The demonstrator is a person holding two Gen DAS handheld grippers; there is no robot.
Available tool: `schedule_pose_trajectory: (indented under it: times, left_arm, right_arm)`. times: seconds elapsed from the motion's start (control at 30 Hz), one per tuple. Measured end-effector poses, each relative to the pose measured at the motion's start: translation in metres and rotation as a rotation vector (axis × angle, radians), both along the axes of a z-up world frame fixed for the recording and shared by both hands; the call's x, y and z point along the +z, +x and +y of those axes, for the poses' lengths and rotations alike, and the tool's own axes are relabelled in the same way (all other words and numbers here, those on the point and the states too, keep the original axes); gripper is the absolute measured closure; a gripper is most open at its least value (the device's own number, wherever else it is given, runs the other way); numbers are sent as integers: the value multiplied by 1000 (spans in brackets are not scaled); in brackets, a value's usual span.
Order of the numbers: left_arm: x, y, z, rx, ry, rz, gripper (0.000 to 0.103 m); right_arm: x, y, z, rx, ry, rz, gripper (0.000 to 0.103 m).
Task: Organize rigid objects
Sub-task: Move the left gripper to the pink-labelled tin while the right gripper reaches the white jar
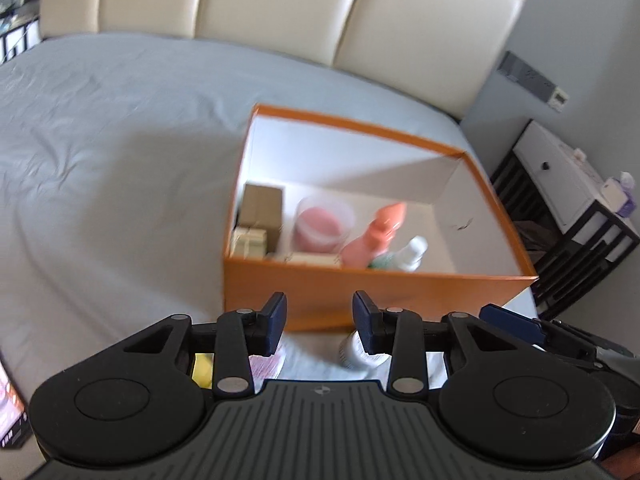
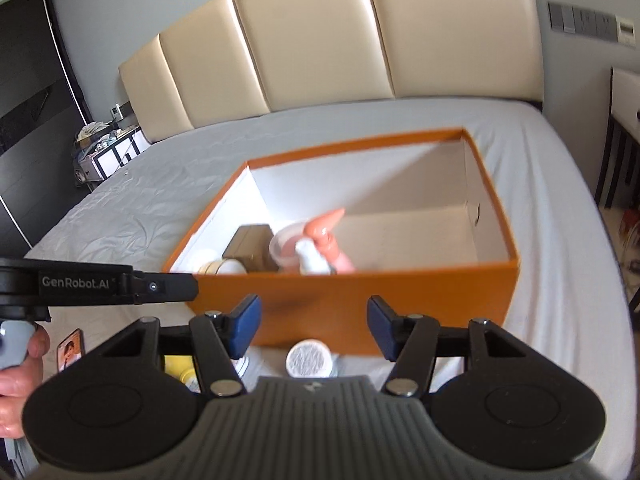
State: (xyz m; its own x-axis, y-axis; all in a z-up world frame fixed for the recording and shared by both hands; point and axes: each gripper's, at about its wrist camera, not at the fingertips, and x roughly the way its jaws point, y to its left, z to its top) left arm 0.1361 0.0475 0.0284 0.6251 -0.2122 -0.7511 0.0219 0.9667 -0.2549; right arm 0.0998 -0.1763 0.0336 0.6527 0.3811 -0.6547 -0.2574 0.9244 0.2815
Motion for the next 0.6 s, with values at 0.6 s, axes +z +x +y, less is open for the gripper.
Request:
schedule_pose_trajectory:
  times: [0.6]
  left_arm:
    - [-55,23,6,50,80,221,36]
  right_arm:
    - [-81,24,32,71,-157,70,44]
